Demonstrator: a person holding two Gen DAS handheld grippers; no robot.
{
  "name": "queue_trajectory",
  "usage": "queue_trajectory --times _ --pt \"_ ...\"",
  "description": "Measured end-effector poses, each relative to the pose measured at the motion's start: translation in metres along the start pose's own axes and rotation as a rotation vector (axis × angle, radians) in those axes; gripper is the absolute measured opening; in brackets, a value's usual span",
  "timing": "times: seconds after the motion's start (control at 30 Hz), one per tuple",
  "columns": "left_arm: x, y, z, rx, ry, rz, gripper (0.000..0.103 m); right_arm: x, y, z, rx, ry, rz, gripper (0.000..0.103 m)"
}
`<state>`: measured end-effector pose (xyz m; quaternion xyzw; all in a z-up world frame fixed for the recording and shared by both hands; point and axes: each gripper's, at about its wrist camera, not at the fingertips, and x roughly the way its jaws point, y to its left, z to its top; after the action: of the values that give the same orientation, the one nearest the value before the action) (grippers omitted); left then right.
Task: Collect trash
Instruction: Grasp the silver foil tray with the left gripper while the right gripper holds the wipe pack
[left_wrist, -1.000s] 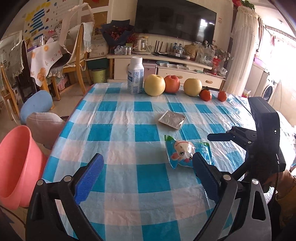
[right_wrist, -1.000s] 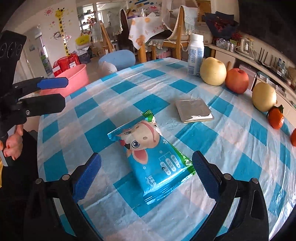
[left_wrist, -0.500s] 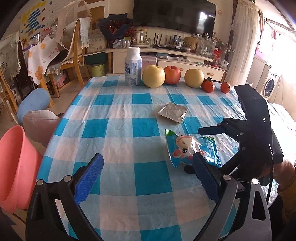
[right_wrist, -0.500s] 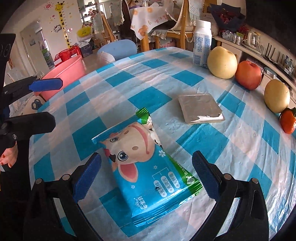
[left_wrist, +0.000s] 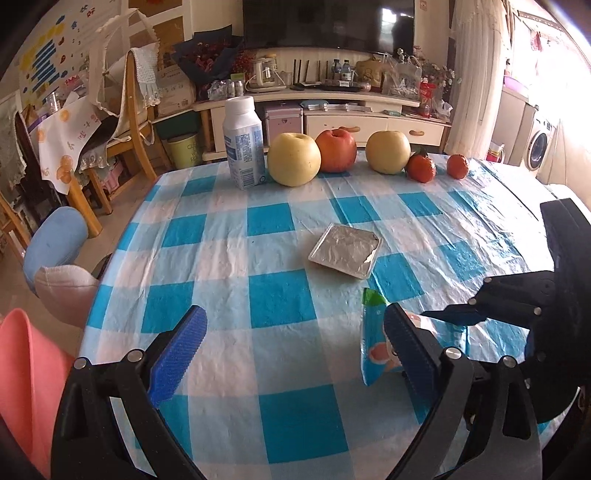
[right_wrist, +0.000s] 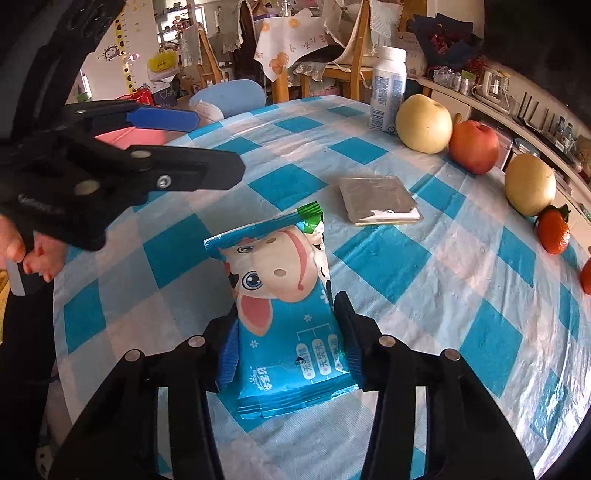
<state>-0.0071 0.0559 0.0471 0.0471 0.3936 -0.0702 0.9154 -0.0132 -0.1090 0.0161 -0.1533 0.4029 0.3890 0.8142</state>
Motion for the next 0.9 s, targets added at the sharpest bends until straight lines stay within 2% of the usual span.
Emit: queue_trajectory --times 0.07,0.17,0.27,0.47,0.53,0.8,0.87,0.9 --pt "0.013 -0.005 0.009 0.024 0.01 -0.028 0.095 -0.006 -0.008 -0.004 0.026 -0.001 -0.026 0.045" --pt "0.035 -0.006 0.021 -0.019 0.032 -0.098 0.095 -0.017 -0.027 -0.013 0.095 -0.001 -0.071 0.045" --pt "0.057 -0.017 0.03 0.009 0.052 -0.108 0.095 -0.026 -0.049 -0.021 0.173 -0.005 -0.13 0.045" --pt "0.093 -0.048 0.044 0.132 0.124 -0.118 0.095 -0.035 -0.078 -0.029 0.28 -0.016 -0.217 0.045" --pt "0.106 -0.053 0.048 0.157 0.162 -0.097 0.095 -0.036 -0.082 -0.03 0.294 -0.016 -0.221 0.045" --pt "0.122 -0.059 0.058 0.195 0.189 -0.093 0.095 -0.036 -0.082 -0.028 0.315 -0.026 -0.214 0.045" --pt "0.124 -0.061 0.057 0.206 0.194 -0.095 0.083 -0.036 -0.082 -0.028 0.32 -0.03 -0.212 0.045" --pt "0.124 -0.061 0.057 0.202 0.188 -0.096 0.081 -0.037 -0.082 -0.027 0.321 -0.031 -0.212 0.045"
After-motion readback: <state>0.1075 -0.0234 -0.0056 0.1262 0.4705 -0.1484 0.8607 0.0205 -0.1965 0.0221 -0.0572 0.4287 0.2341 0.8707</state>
